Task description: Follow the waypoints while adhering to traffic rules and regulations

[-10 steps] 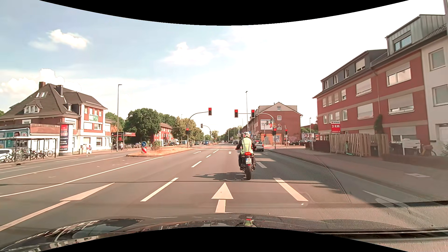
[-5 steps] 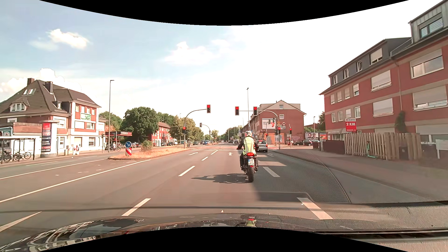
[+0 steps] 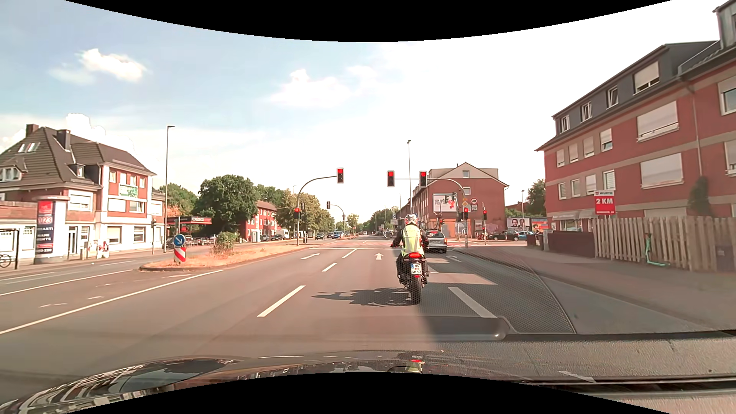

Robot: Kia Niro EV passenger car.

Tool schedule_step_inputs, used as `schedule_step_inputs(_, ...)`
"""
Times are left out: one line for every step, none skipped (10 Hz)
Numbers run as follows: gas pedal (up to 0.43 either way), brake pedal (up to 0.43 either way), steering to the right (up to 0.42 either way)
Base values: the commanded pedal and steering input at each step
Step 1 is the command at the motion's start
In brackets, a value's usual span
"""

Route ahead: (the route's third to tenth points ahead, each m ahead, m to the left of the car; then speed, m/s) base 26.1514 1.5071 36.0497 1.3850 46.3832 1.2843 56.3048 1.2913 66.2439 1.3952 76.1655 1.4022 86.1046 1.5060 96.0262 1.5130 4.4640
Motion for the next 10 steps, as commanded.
schedule_step_inputs(0.0, 0.0, -0.004)
schedule_step_inputs(0.0, 0.0, -0.004)
schedule_step_inputs(0.0, 0.0, -0.004)
schedule_step_inputs(0.0, 0.0, -0.004)
schedule_step_inputs(0.0, 0.0, -0.004)
schedule_step_inputs(0.0, 0.0, -0.004)
schedule_step_inputs(0.0, 0.0, -0.004)
schedule_step_inputs(0.0, 0.0, -0.004)
schedule_step_inputs(0.0, 0.0, -0.004)
schedule_step_inputs(0.0, 0.0, -0.004)
